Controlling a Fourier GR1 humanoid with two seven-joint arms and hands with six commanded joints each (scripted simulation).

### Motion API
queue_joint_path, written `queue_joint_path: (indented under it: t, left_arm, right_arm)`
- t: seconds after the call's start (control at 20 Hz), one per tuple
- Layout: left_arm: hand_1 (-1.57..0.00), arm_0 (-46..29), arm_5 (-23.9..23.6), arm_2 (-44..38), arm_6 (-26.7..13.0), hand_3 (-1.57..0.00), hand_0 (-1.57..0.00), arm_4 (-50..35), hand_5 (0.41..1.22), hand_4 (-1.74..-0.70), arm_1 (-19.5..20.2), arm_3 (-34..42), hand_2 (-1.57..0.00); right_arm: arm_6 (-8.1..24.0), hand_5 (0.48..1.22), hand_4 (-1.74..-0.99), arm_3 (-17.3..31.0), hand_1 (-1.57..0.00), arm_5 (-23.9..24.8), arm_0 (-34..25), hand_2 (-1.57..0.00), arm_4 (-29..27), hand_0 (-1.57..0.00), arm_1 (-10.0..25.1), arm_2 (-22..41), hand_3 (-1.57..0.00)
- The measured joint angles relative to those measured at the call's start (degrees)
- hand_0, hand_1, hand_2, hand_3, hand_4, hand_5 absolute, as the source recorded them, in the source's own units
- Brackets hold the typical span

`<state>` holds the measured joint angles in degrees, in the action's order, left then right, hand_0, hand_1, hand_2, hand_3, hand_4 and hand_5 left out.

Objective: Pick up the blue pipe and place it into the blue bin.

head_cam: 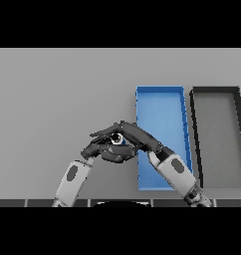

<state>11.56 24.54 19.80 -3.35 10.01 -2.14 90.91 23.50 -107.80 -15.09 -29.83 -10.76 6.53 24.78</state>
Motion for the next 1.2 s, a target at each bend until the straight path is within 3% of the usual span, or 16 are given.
queue_joint_path:
  t: [0.15, 0.35, 0.55, 0.7, 0.85, 1.15, 1.2]
  left_arm:
    - [-0.02, -0.5, -0.6, 0.5, -0.2, -0.02, -0.02, 1.2, 0.474, -0.92, -0.1, -0.6, -0.02]
    - [-0.01, 1.2, -0.2, 0.3, -2.2, -0.01, -0.01, 1.0, 0.45, -0.91, -0.4, -1.5, -0.01]
    - [0.0, 0.7, 0.4, -0.1, -2.3, 0.0, 0.0, 0.3, 0.435, -0.91, -0.1, -1.4, 0.0]
    - [0.0, 0.3, 0.0, 0.3, -3.3, 0.0, 0.0, 0.7, 0.43, -0.9, -0.4, -0.7, 0.0]
    - [0.0, 0.6, 0.2, 0.5, -4.3, 0.0, 0.0, 0.9, 0.421, -0.89, -0.3, -0.5, 0.0]
    - [0.0, -0.3, 0.0, 0.2, -1.3, 0.0, 0.0, 1.6, 0.415, -0.87, 1.3, -0.3, 0.0]
    - [0.0, 0.6, -0.2, 0.3, -2.5, 0.0, 0.0, 2.0, 0.418, -0.87, 0.9, -0.6, 0.0]
  right_arm:
    - [3.1, 1.221, -1.741, -1.1, -1.57, 0.5, -0.9, -1.57, -5.7, -1.57, -1.3, -2.3, -1.57]
    - [10.1, 1.221, -1.741, -1.8, -1.57, 4.9, -9.1, -1.57, -13.9, -1.57, -2.0, -8.4, -1.57]
    - [10.5, 1.221, -1.741, 1.7, -1.57, 5.3, -20.0, -1.57, -22.4, -1.57, 1.9, -16.0, -1.57]
    - [9.1, 1.221, -1.741, 4.5, -1.57, 9.7, -25.9, -1.57, -19.5, -1.57, 6.3, -21.9, -1.57]
    - [11.1, 1.221, -1.741, 10.3, -1.57, 11.1, -29.1, -1.57, -17.0, -1.57, 10.4, -26.6, -1.57]
    - [10.6, 1.221, -1.741, 16.2, -1.57, 7.9, -21.9, -1.57, -12.9, -1.57, 15.5, -32.7, -1.57]
    - [10.8, 1.221, -1.741, 16.0, -1.57, 8.4, -20.2, -1.57, -12.8, -1.57, 15.3, -33.7, -1.57]
